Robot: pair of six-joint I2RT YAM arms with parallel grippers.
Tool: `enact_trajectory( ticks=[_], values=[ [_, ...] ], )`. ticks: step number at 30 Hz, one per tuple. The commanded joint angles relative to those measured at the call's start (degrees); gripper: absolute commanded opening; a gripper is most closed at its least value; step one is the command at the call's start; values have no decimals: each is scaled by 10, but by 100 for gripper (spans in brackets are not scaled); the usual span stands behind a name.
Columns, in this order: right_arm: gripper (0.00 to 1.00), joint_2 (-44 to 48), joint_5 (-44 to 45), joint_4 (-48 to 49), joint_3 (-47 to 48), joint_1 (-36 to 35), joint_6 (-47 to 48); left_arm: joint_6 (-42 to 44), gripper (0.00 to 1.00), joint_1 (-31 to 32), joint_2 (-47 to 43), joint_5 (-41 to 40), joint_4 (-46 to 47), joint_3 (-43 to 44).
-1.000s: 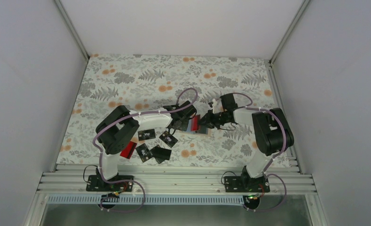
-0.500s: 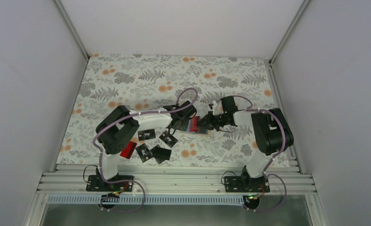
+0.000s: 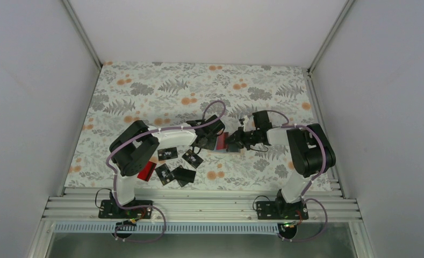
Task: Put the credit cards into the card holder
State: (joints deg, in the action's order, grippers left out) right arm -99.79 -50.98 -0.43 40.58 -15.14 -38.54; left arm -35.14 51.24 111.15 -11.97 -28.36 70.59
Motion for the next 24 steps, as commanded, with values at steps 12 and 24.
enact_trajectory(
  ticks=[12, 24],
  values=[
    [4, -22, -26, 22, -4, -14, 5, 1, 3, 2, 4, 16, 9, -4],
    [4, -35, -27, 22, 4, -15, 10, 1, 3, 2, 6, 16, 8, -2]
  ],
)
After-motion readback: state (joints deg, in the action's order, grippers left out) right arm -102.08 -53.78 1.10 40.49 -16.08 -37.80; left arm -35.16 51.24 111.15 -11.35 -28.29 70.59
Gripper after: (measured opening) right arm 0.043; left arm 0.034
